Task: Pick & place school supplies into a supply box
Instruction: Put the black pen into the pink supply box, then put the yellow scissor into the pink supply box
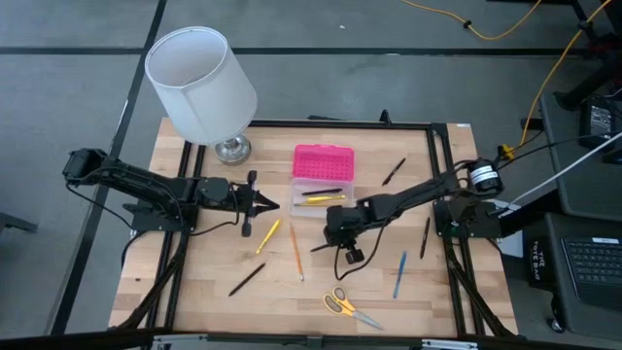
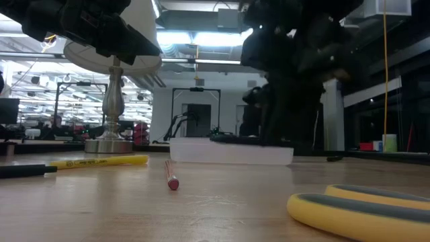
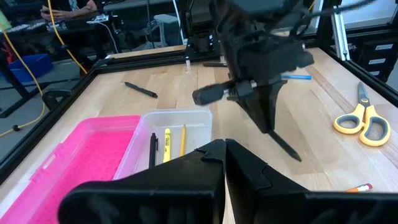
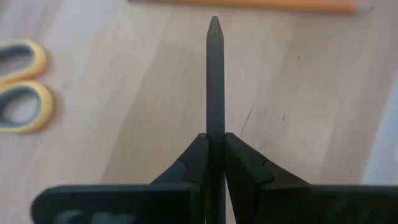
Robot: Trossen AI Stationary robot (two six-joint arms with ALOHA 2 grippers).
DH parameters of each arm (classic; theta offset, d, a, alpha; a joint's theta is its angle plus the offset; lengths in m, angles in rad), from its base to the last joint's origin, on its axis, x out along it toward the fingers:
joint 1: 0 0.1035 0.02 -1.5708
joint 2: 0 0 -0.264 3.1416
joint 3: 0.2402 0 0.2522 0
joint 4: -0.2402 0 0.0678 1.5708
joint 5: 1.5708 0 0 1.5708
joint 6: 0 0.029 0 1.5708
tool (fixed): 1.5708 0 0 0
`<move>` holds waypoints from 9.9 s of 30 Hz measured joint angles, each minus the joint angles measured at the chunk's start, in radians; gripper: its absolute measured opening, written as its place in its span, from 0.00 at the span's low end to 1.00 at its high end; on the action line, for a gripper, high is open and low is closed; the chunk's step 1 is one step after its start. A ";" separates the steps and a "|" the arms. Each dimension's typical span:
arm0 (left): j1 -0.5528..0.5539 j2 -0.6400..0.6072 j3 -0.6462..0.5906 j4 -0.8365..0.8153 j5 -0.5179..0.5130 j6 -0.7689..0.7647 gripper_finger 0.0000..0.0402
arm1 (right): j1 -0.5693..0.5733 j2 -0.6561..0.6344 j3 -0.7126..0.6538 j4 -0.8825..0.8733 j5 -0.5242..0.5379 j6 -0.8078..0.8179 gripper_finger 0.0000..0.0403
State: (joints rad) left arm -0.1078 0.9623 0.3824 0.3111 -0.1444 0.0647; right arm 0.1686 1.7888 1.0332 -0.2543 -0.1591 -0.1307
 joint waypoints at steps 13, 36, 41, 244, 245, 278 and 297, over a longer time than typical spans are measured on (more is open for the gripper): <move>0.000 0.000 0.000 0.001 0.000 0.000 0.02 | 0.005 -0.204 -0.049 0.043 0.052 0.028 0.11; 0.000 0.000 0.000 0.007 0.000 0.000 0.01 | -0.057 -0.498 -0.353 0.527 0.246 0.049 0.11; 0.000 0.000 0.000 0.007 0.000 0.000 0.01 | -0.081 -0.498 -0.353 0.525 0.247 0.048 0.11; -0.001 -0.003 0.001 -0.002 0.110 0.010 0.01 | 0.491 0.381 0.858 -0.775 0.403 1.463 0.44; -0.002 -0.003 0.000 -0.002 0.110 0.009 0.01 | 0.491 0.386 0.858 -0.771 0.403 1.463 0.44; -0.001 -0.003 0.001 -0.002 0.111 0.009 0.01 | 0.491 0.529 0.857 -0.723 0.324 1.405 0.42; -0.001 -0.003 0.000 -0.002 0.111 0.009 0.01 | 0.488 0.529 0.857 -0.724 0.348 1.421 0.42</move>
State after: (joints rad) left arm -0.1089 0.9589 0.3829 0.3096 -0.0338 0.0734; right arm 0.6563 2.3177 1.8904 -0.9780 0.1891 1.2900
